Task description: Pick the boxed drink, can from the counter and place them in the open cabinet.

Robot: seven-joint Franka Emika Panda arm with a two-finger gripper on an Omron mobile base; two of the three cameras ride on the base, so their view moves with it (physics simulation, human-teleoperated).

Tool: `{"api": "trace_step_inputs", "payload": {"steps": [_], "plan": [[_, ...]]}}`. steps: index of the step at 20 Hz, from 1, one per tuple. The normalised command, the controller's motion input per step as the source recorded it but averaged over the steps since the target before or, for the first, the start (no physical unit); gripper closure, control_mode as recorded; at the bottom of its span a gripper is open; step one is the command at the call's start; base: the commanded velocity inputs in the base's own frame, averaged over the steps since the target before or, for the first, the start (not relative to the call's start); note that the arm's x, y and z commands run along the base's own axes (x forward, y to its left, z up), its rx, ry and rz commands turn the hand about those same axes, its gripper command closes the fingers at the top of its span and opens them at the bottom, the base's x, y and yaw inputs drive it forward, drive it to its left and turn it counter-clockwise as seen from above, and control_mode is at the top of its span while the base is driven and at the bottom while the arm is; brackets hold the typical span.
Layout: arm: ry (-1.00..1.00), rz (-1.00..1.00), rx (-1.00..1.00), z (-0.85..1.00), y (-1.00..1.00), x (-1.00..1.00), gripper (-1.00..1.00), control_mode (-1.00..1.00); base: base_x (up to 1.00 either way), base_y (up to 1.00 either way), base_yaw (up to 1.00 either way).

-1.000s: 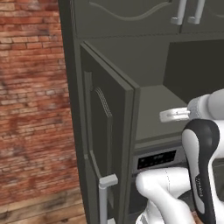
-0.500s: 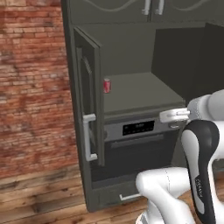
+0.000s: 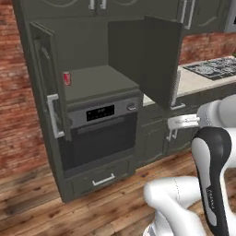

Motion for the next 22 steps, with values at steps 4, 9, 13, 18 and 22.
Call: {"api": "trace_step_inputs", "payload": {"steps": [4,9,13,18,22], "plan": [[0.00,0.00,0.00,0.00,0.00,0.00,-1.00,1.00,-0.86,0.00,-0.64],[0.00,0.00,0.00,0.00,0.00,0.00,-1.00,1.00,-0.88,-0.02,-0.64],[0.00,0.00,0.00,0.00,0.00,0.00,-1.00,1.00,-0.91,-0.04,-0.63],[0.00,0.00,0.00,0.00,0.00,0.00,-1.00,1.00,-0.92,0.00,-0.64],[0.00,0.00,0.00,0.00,0.00,0.00,-1.00,1.00,-0.87,0.00,-0.63]]}}
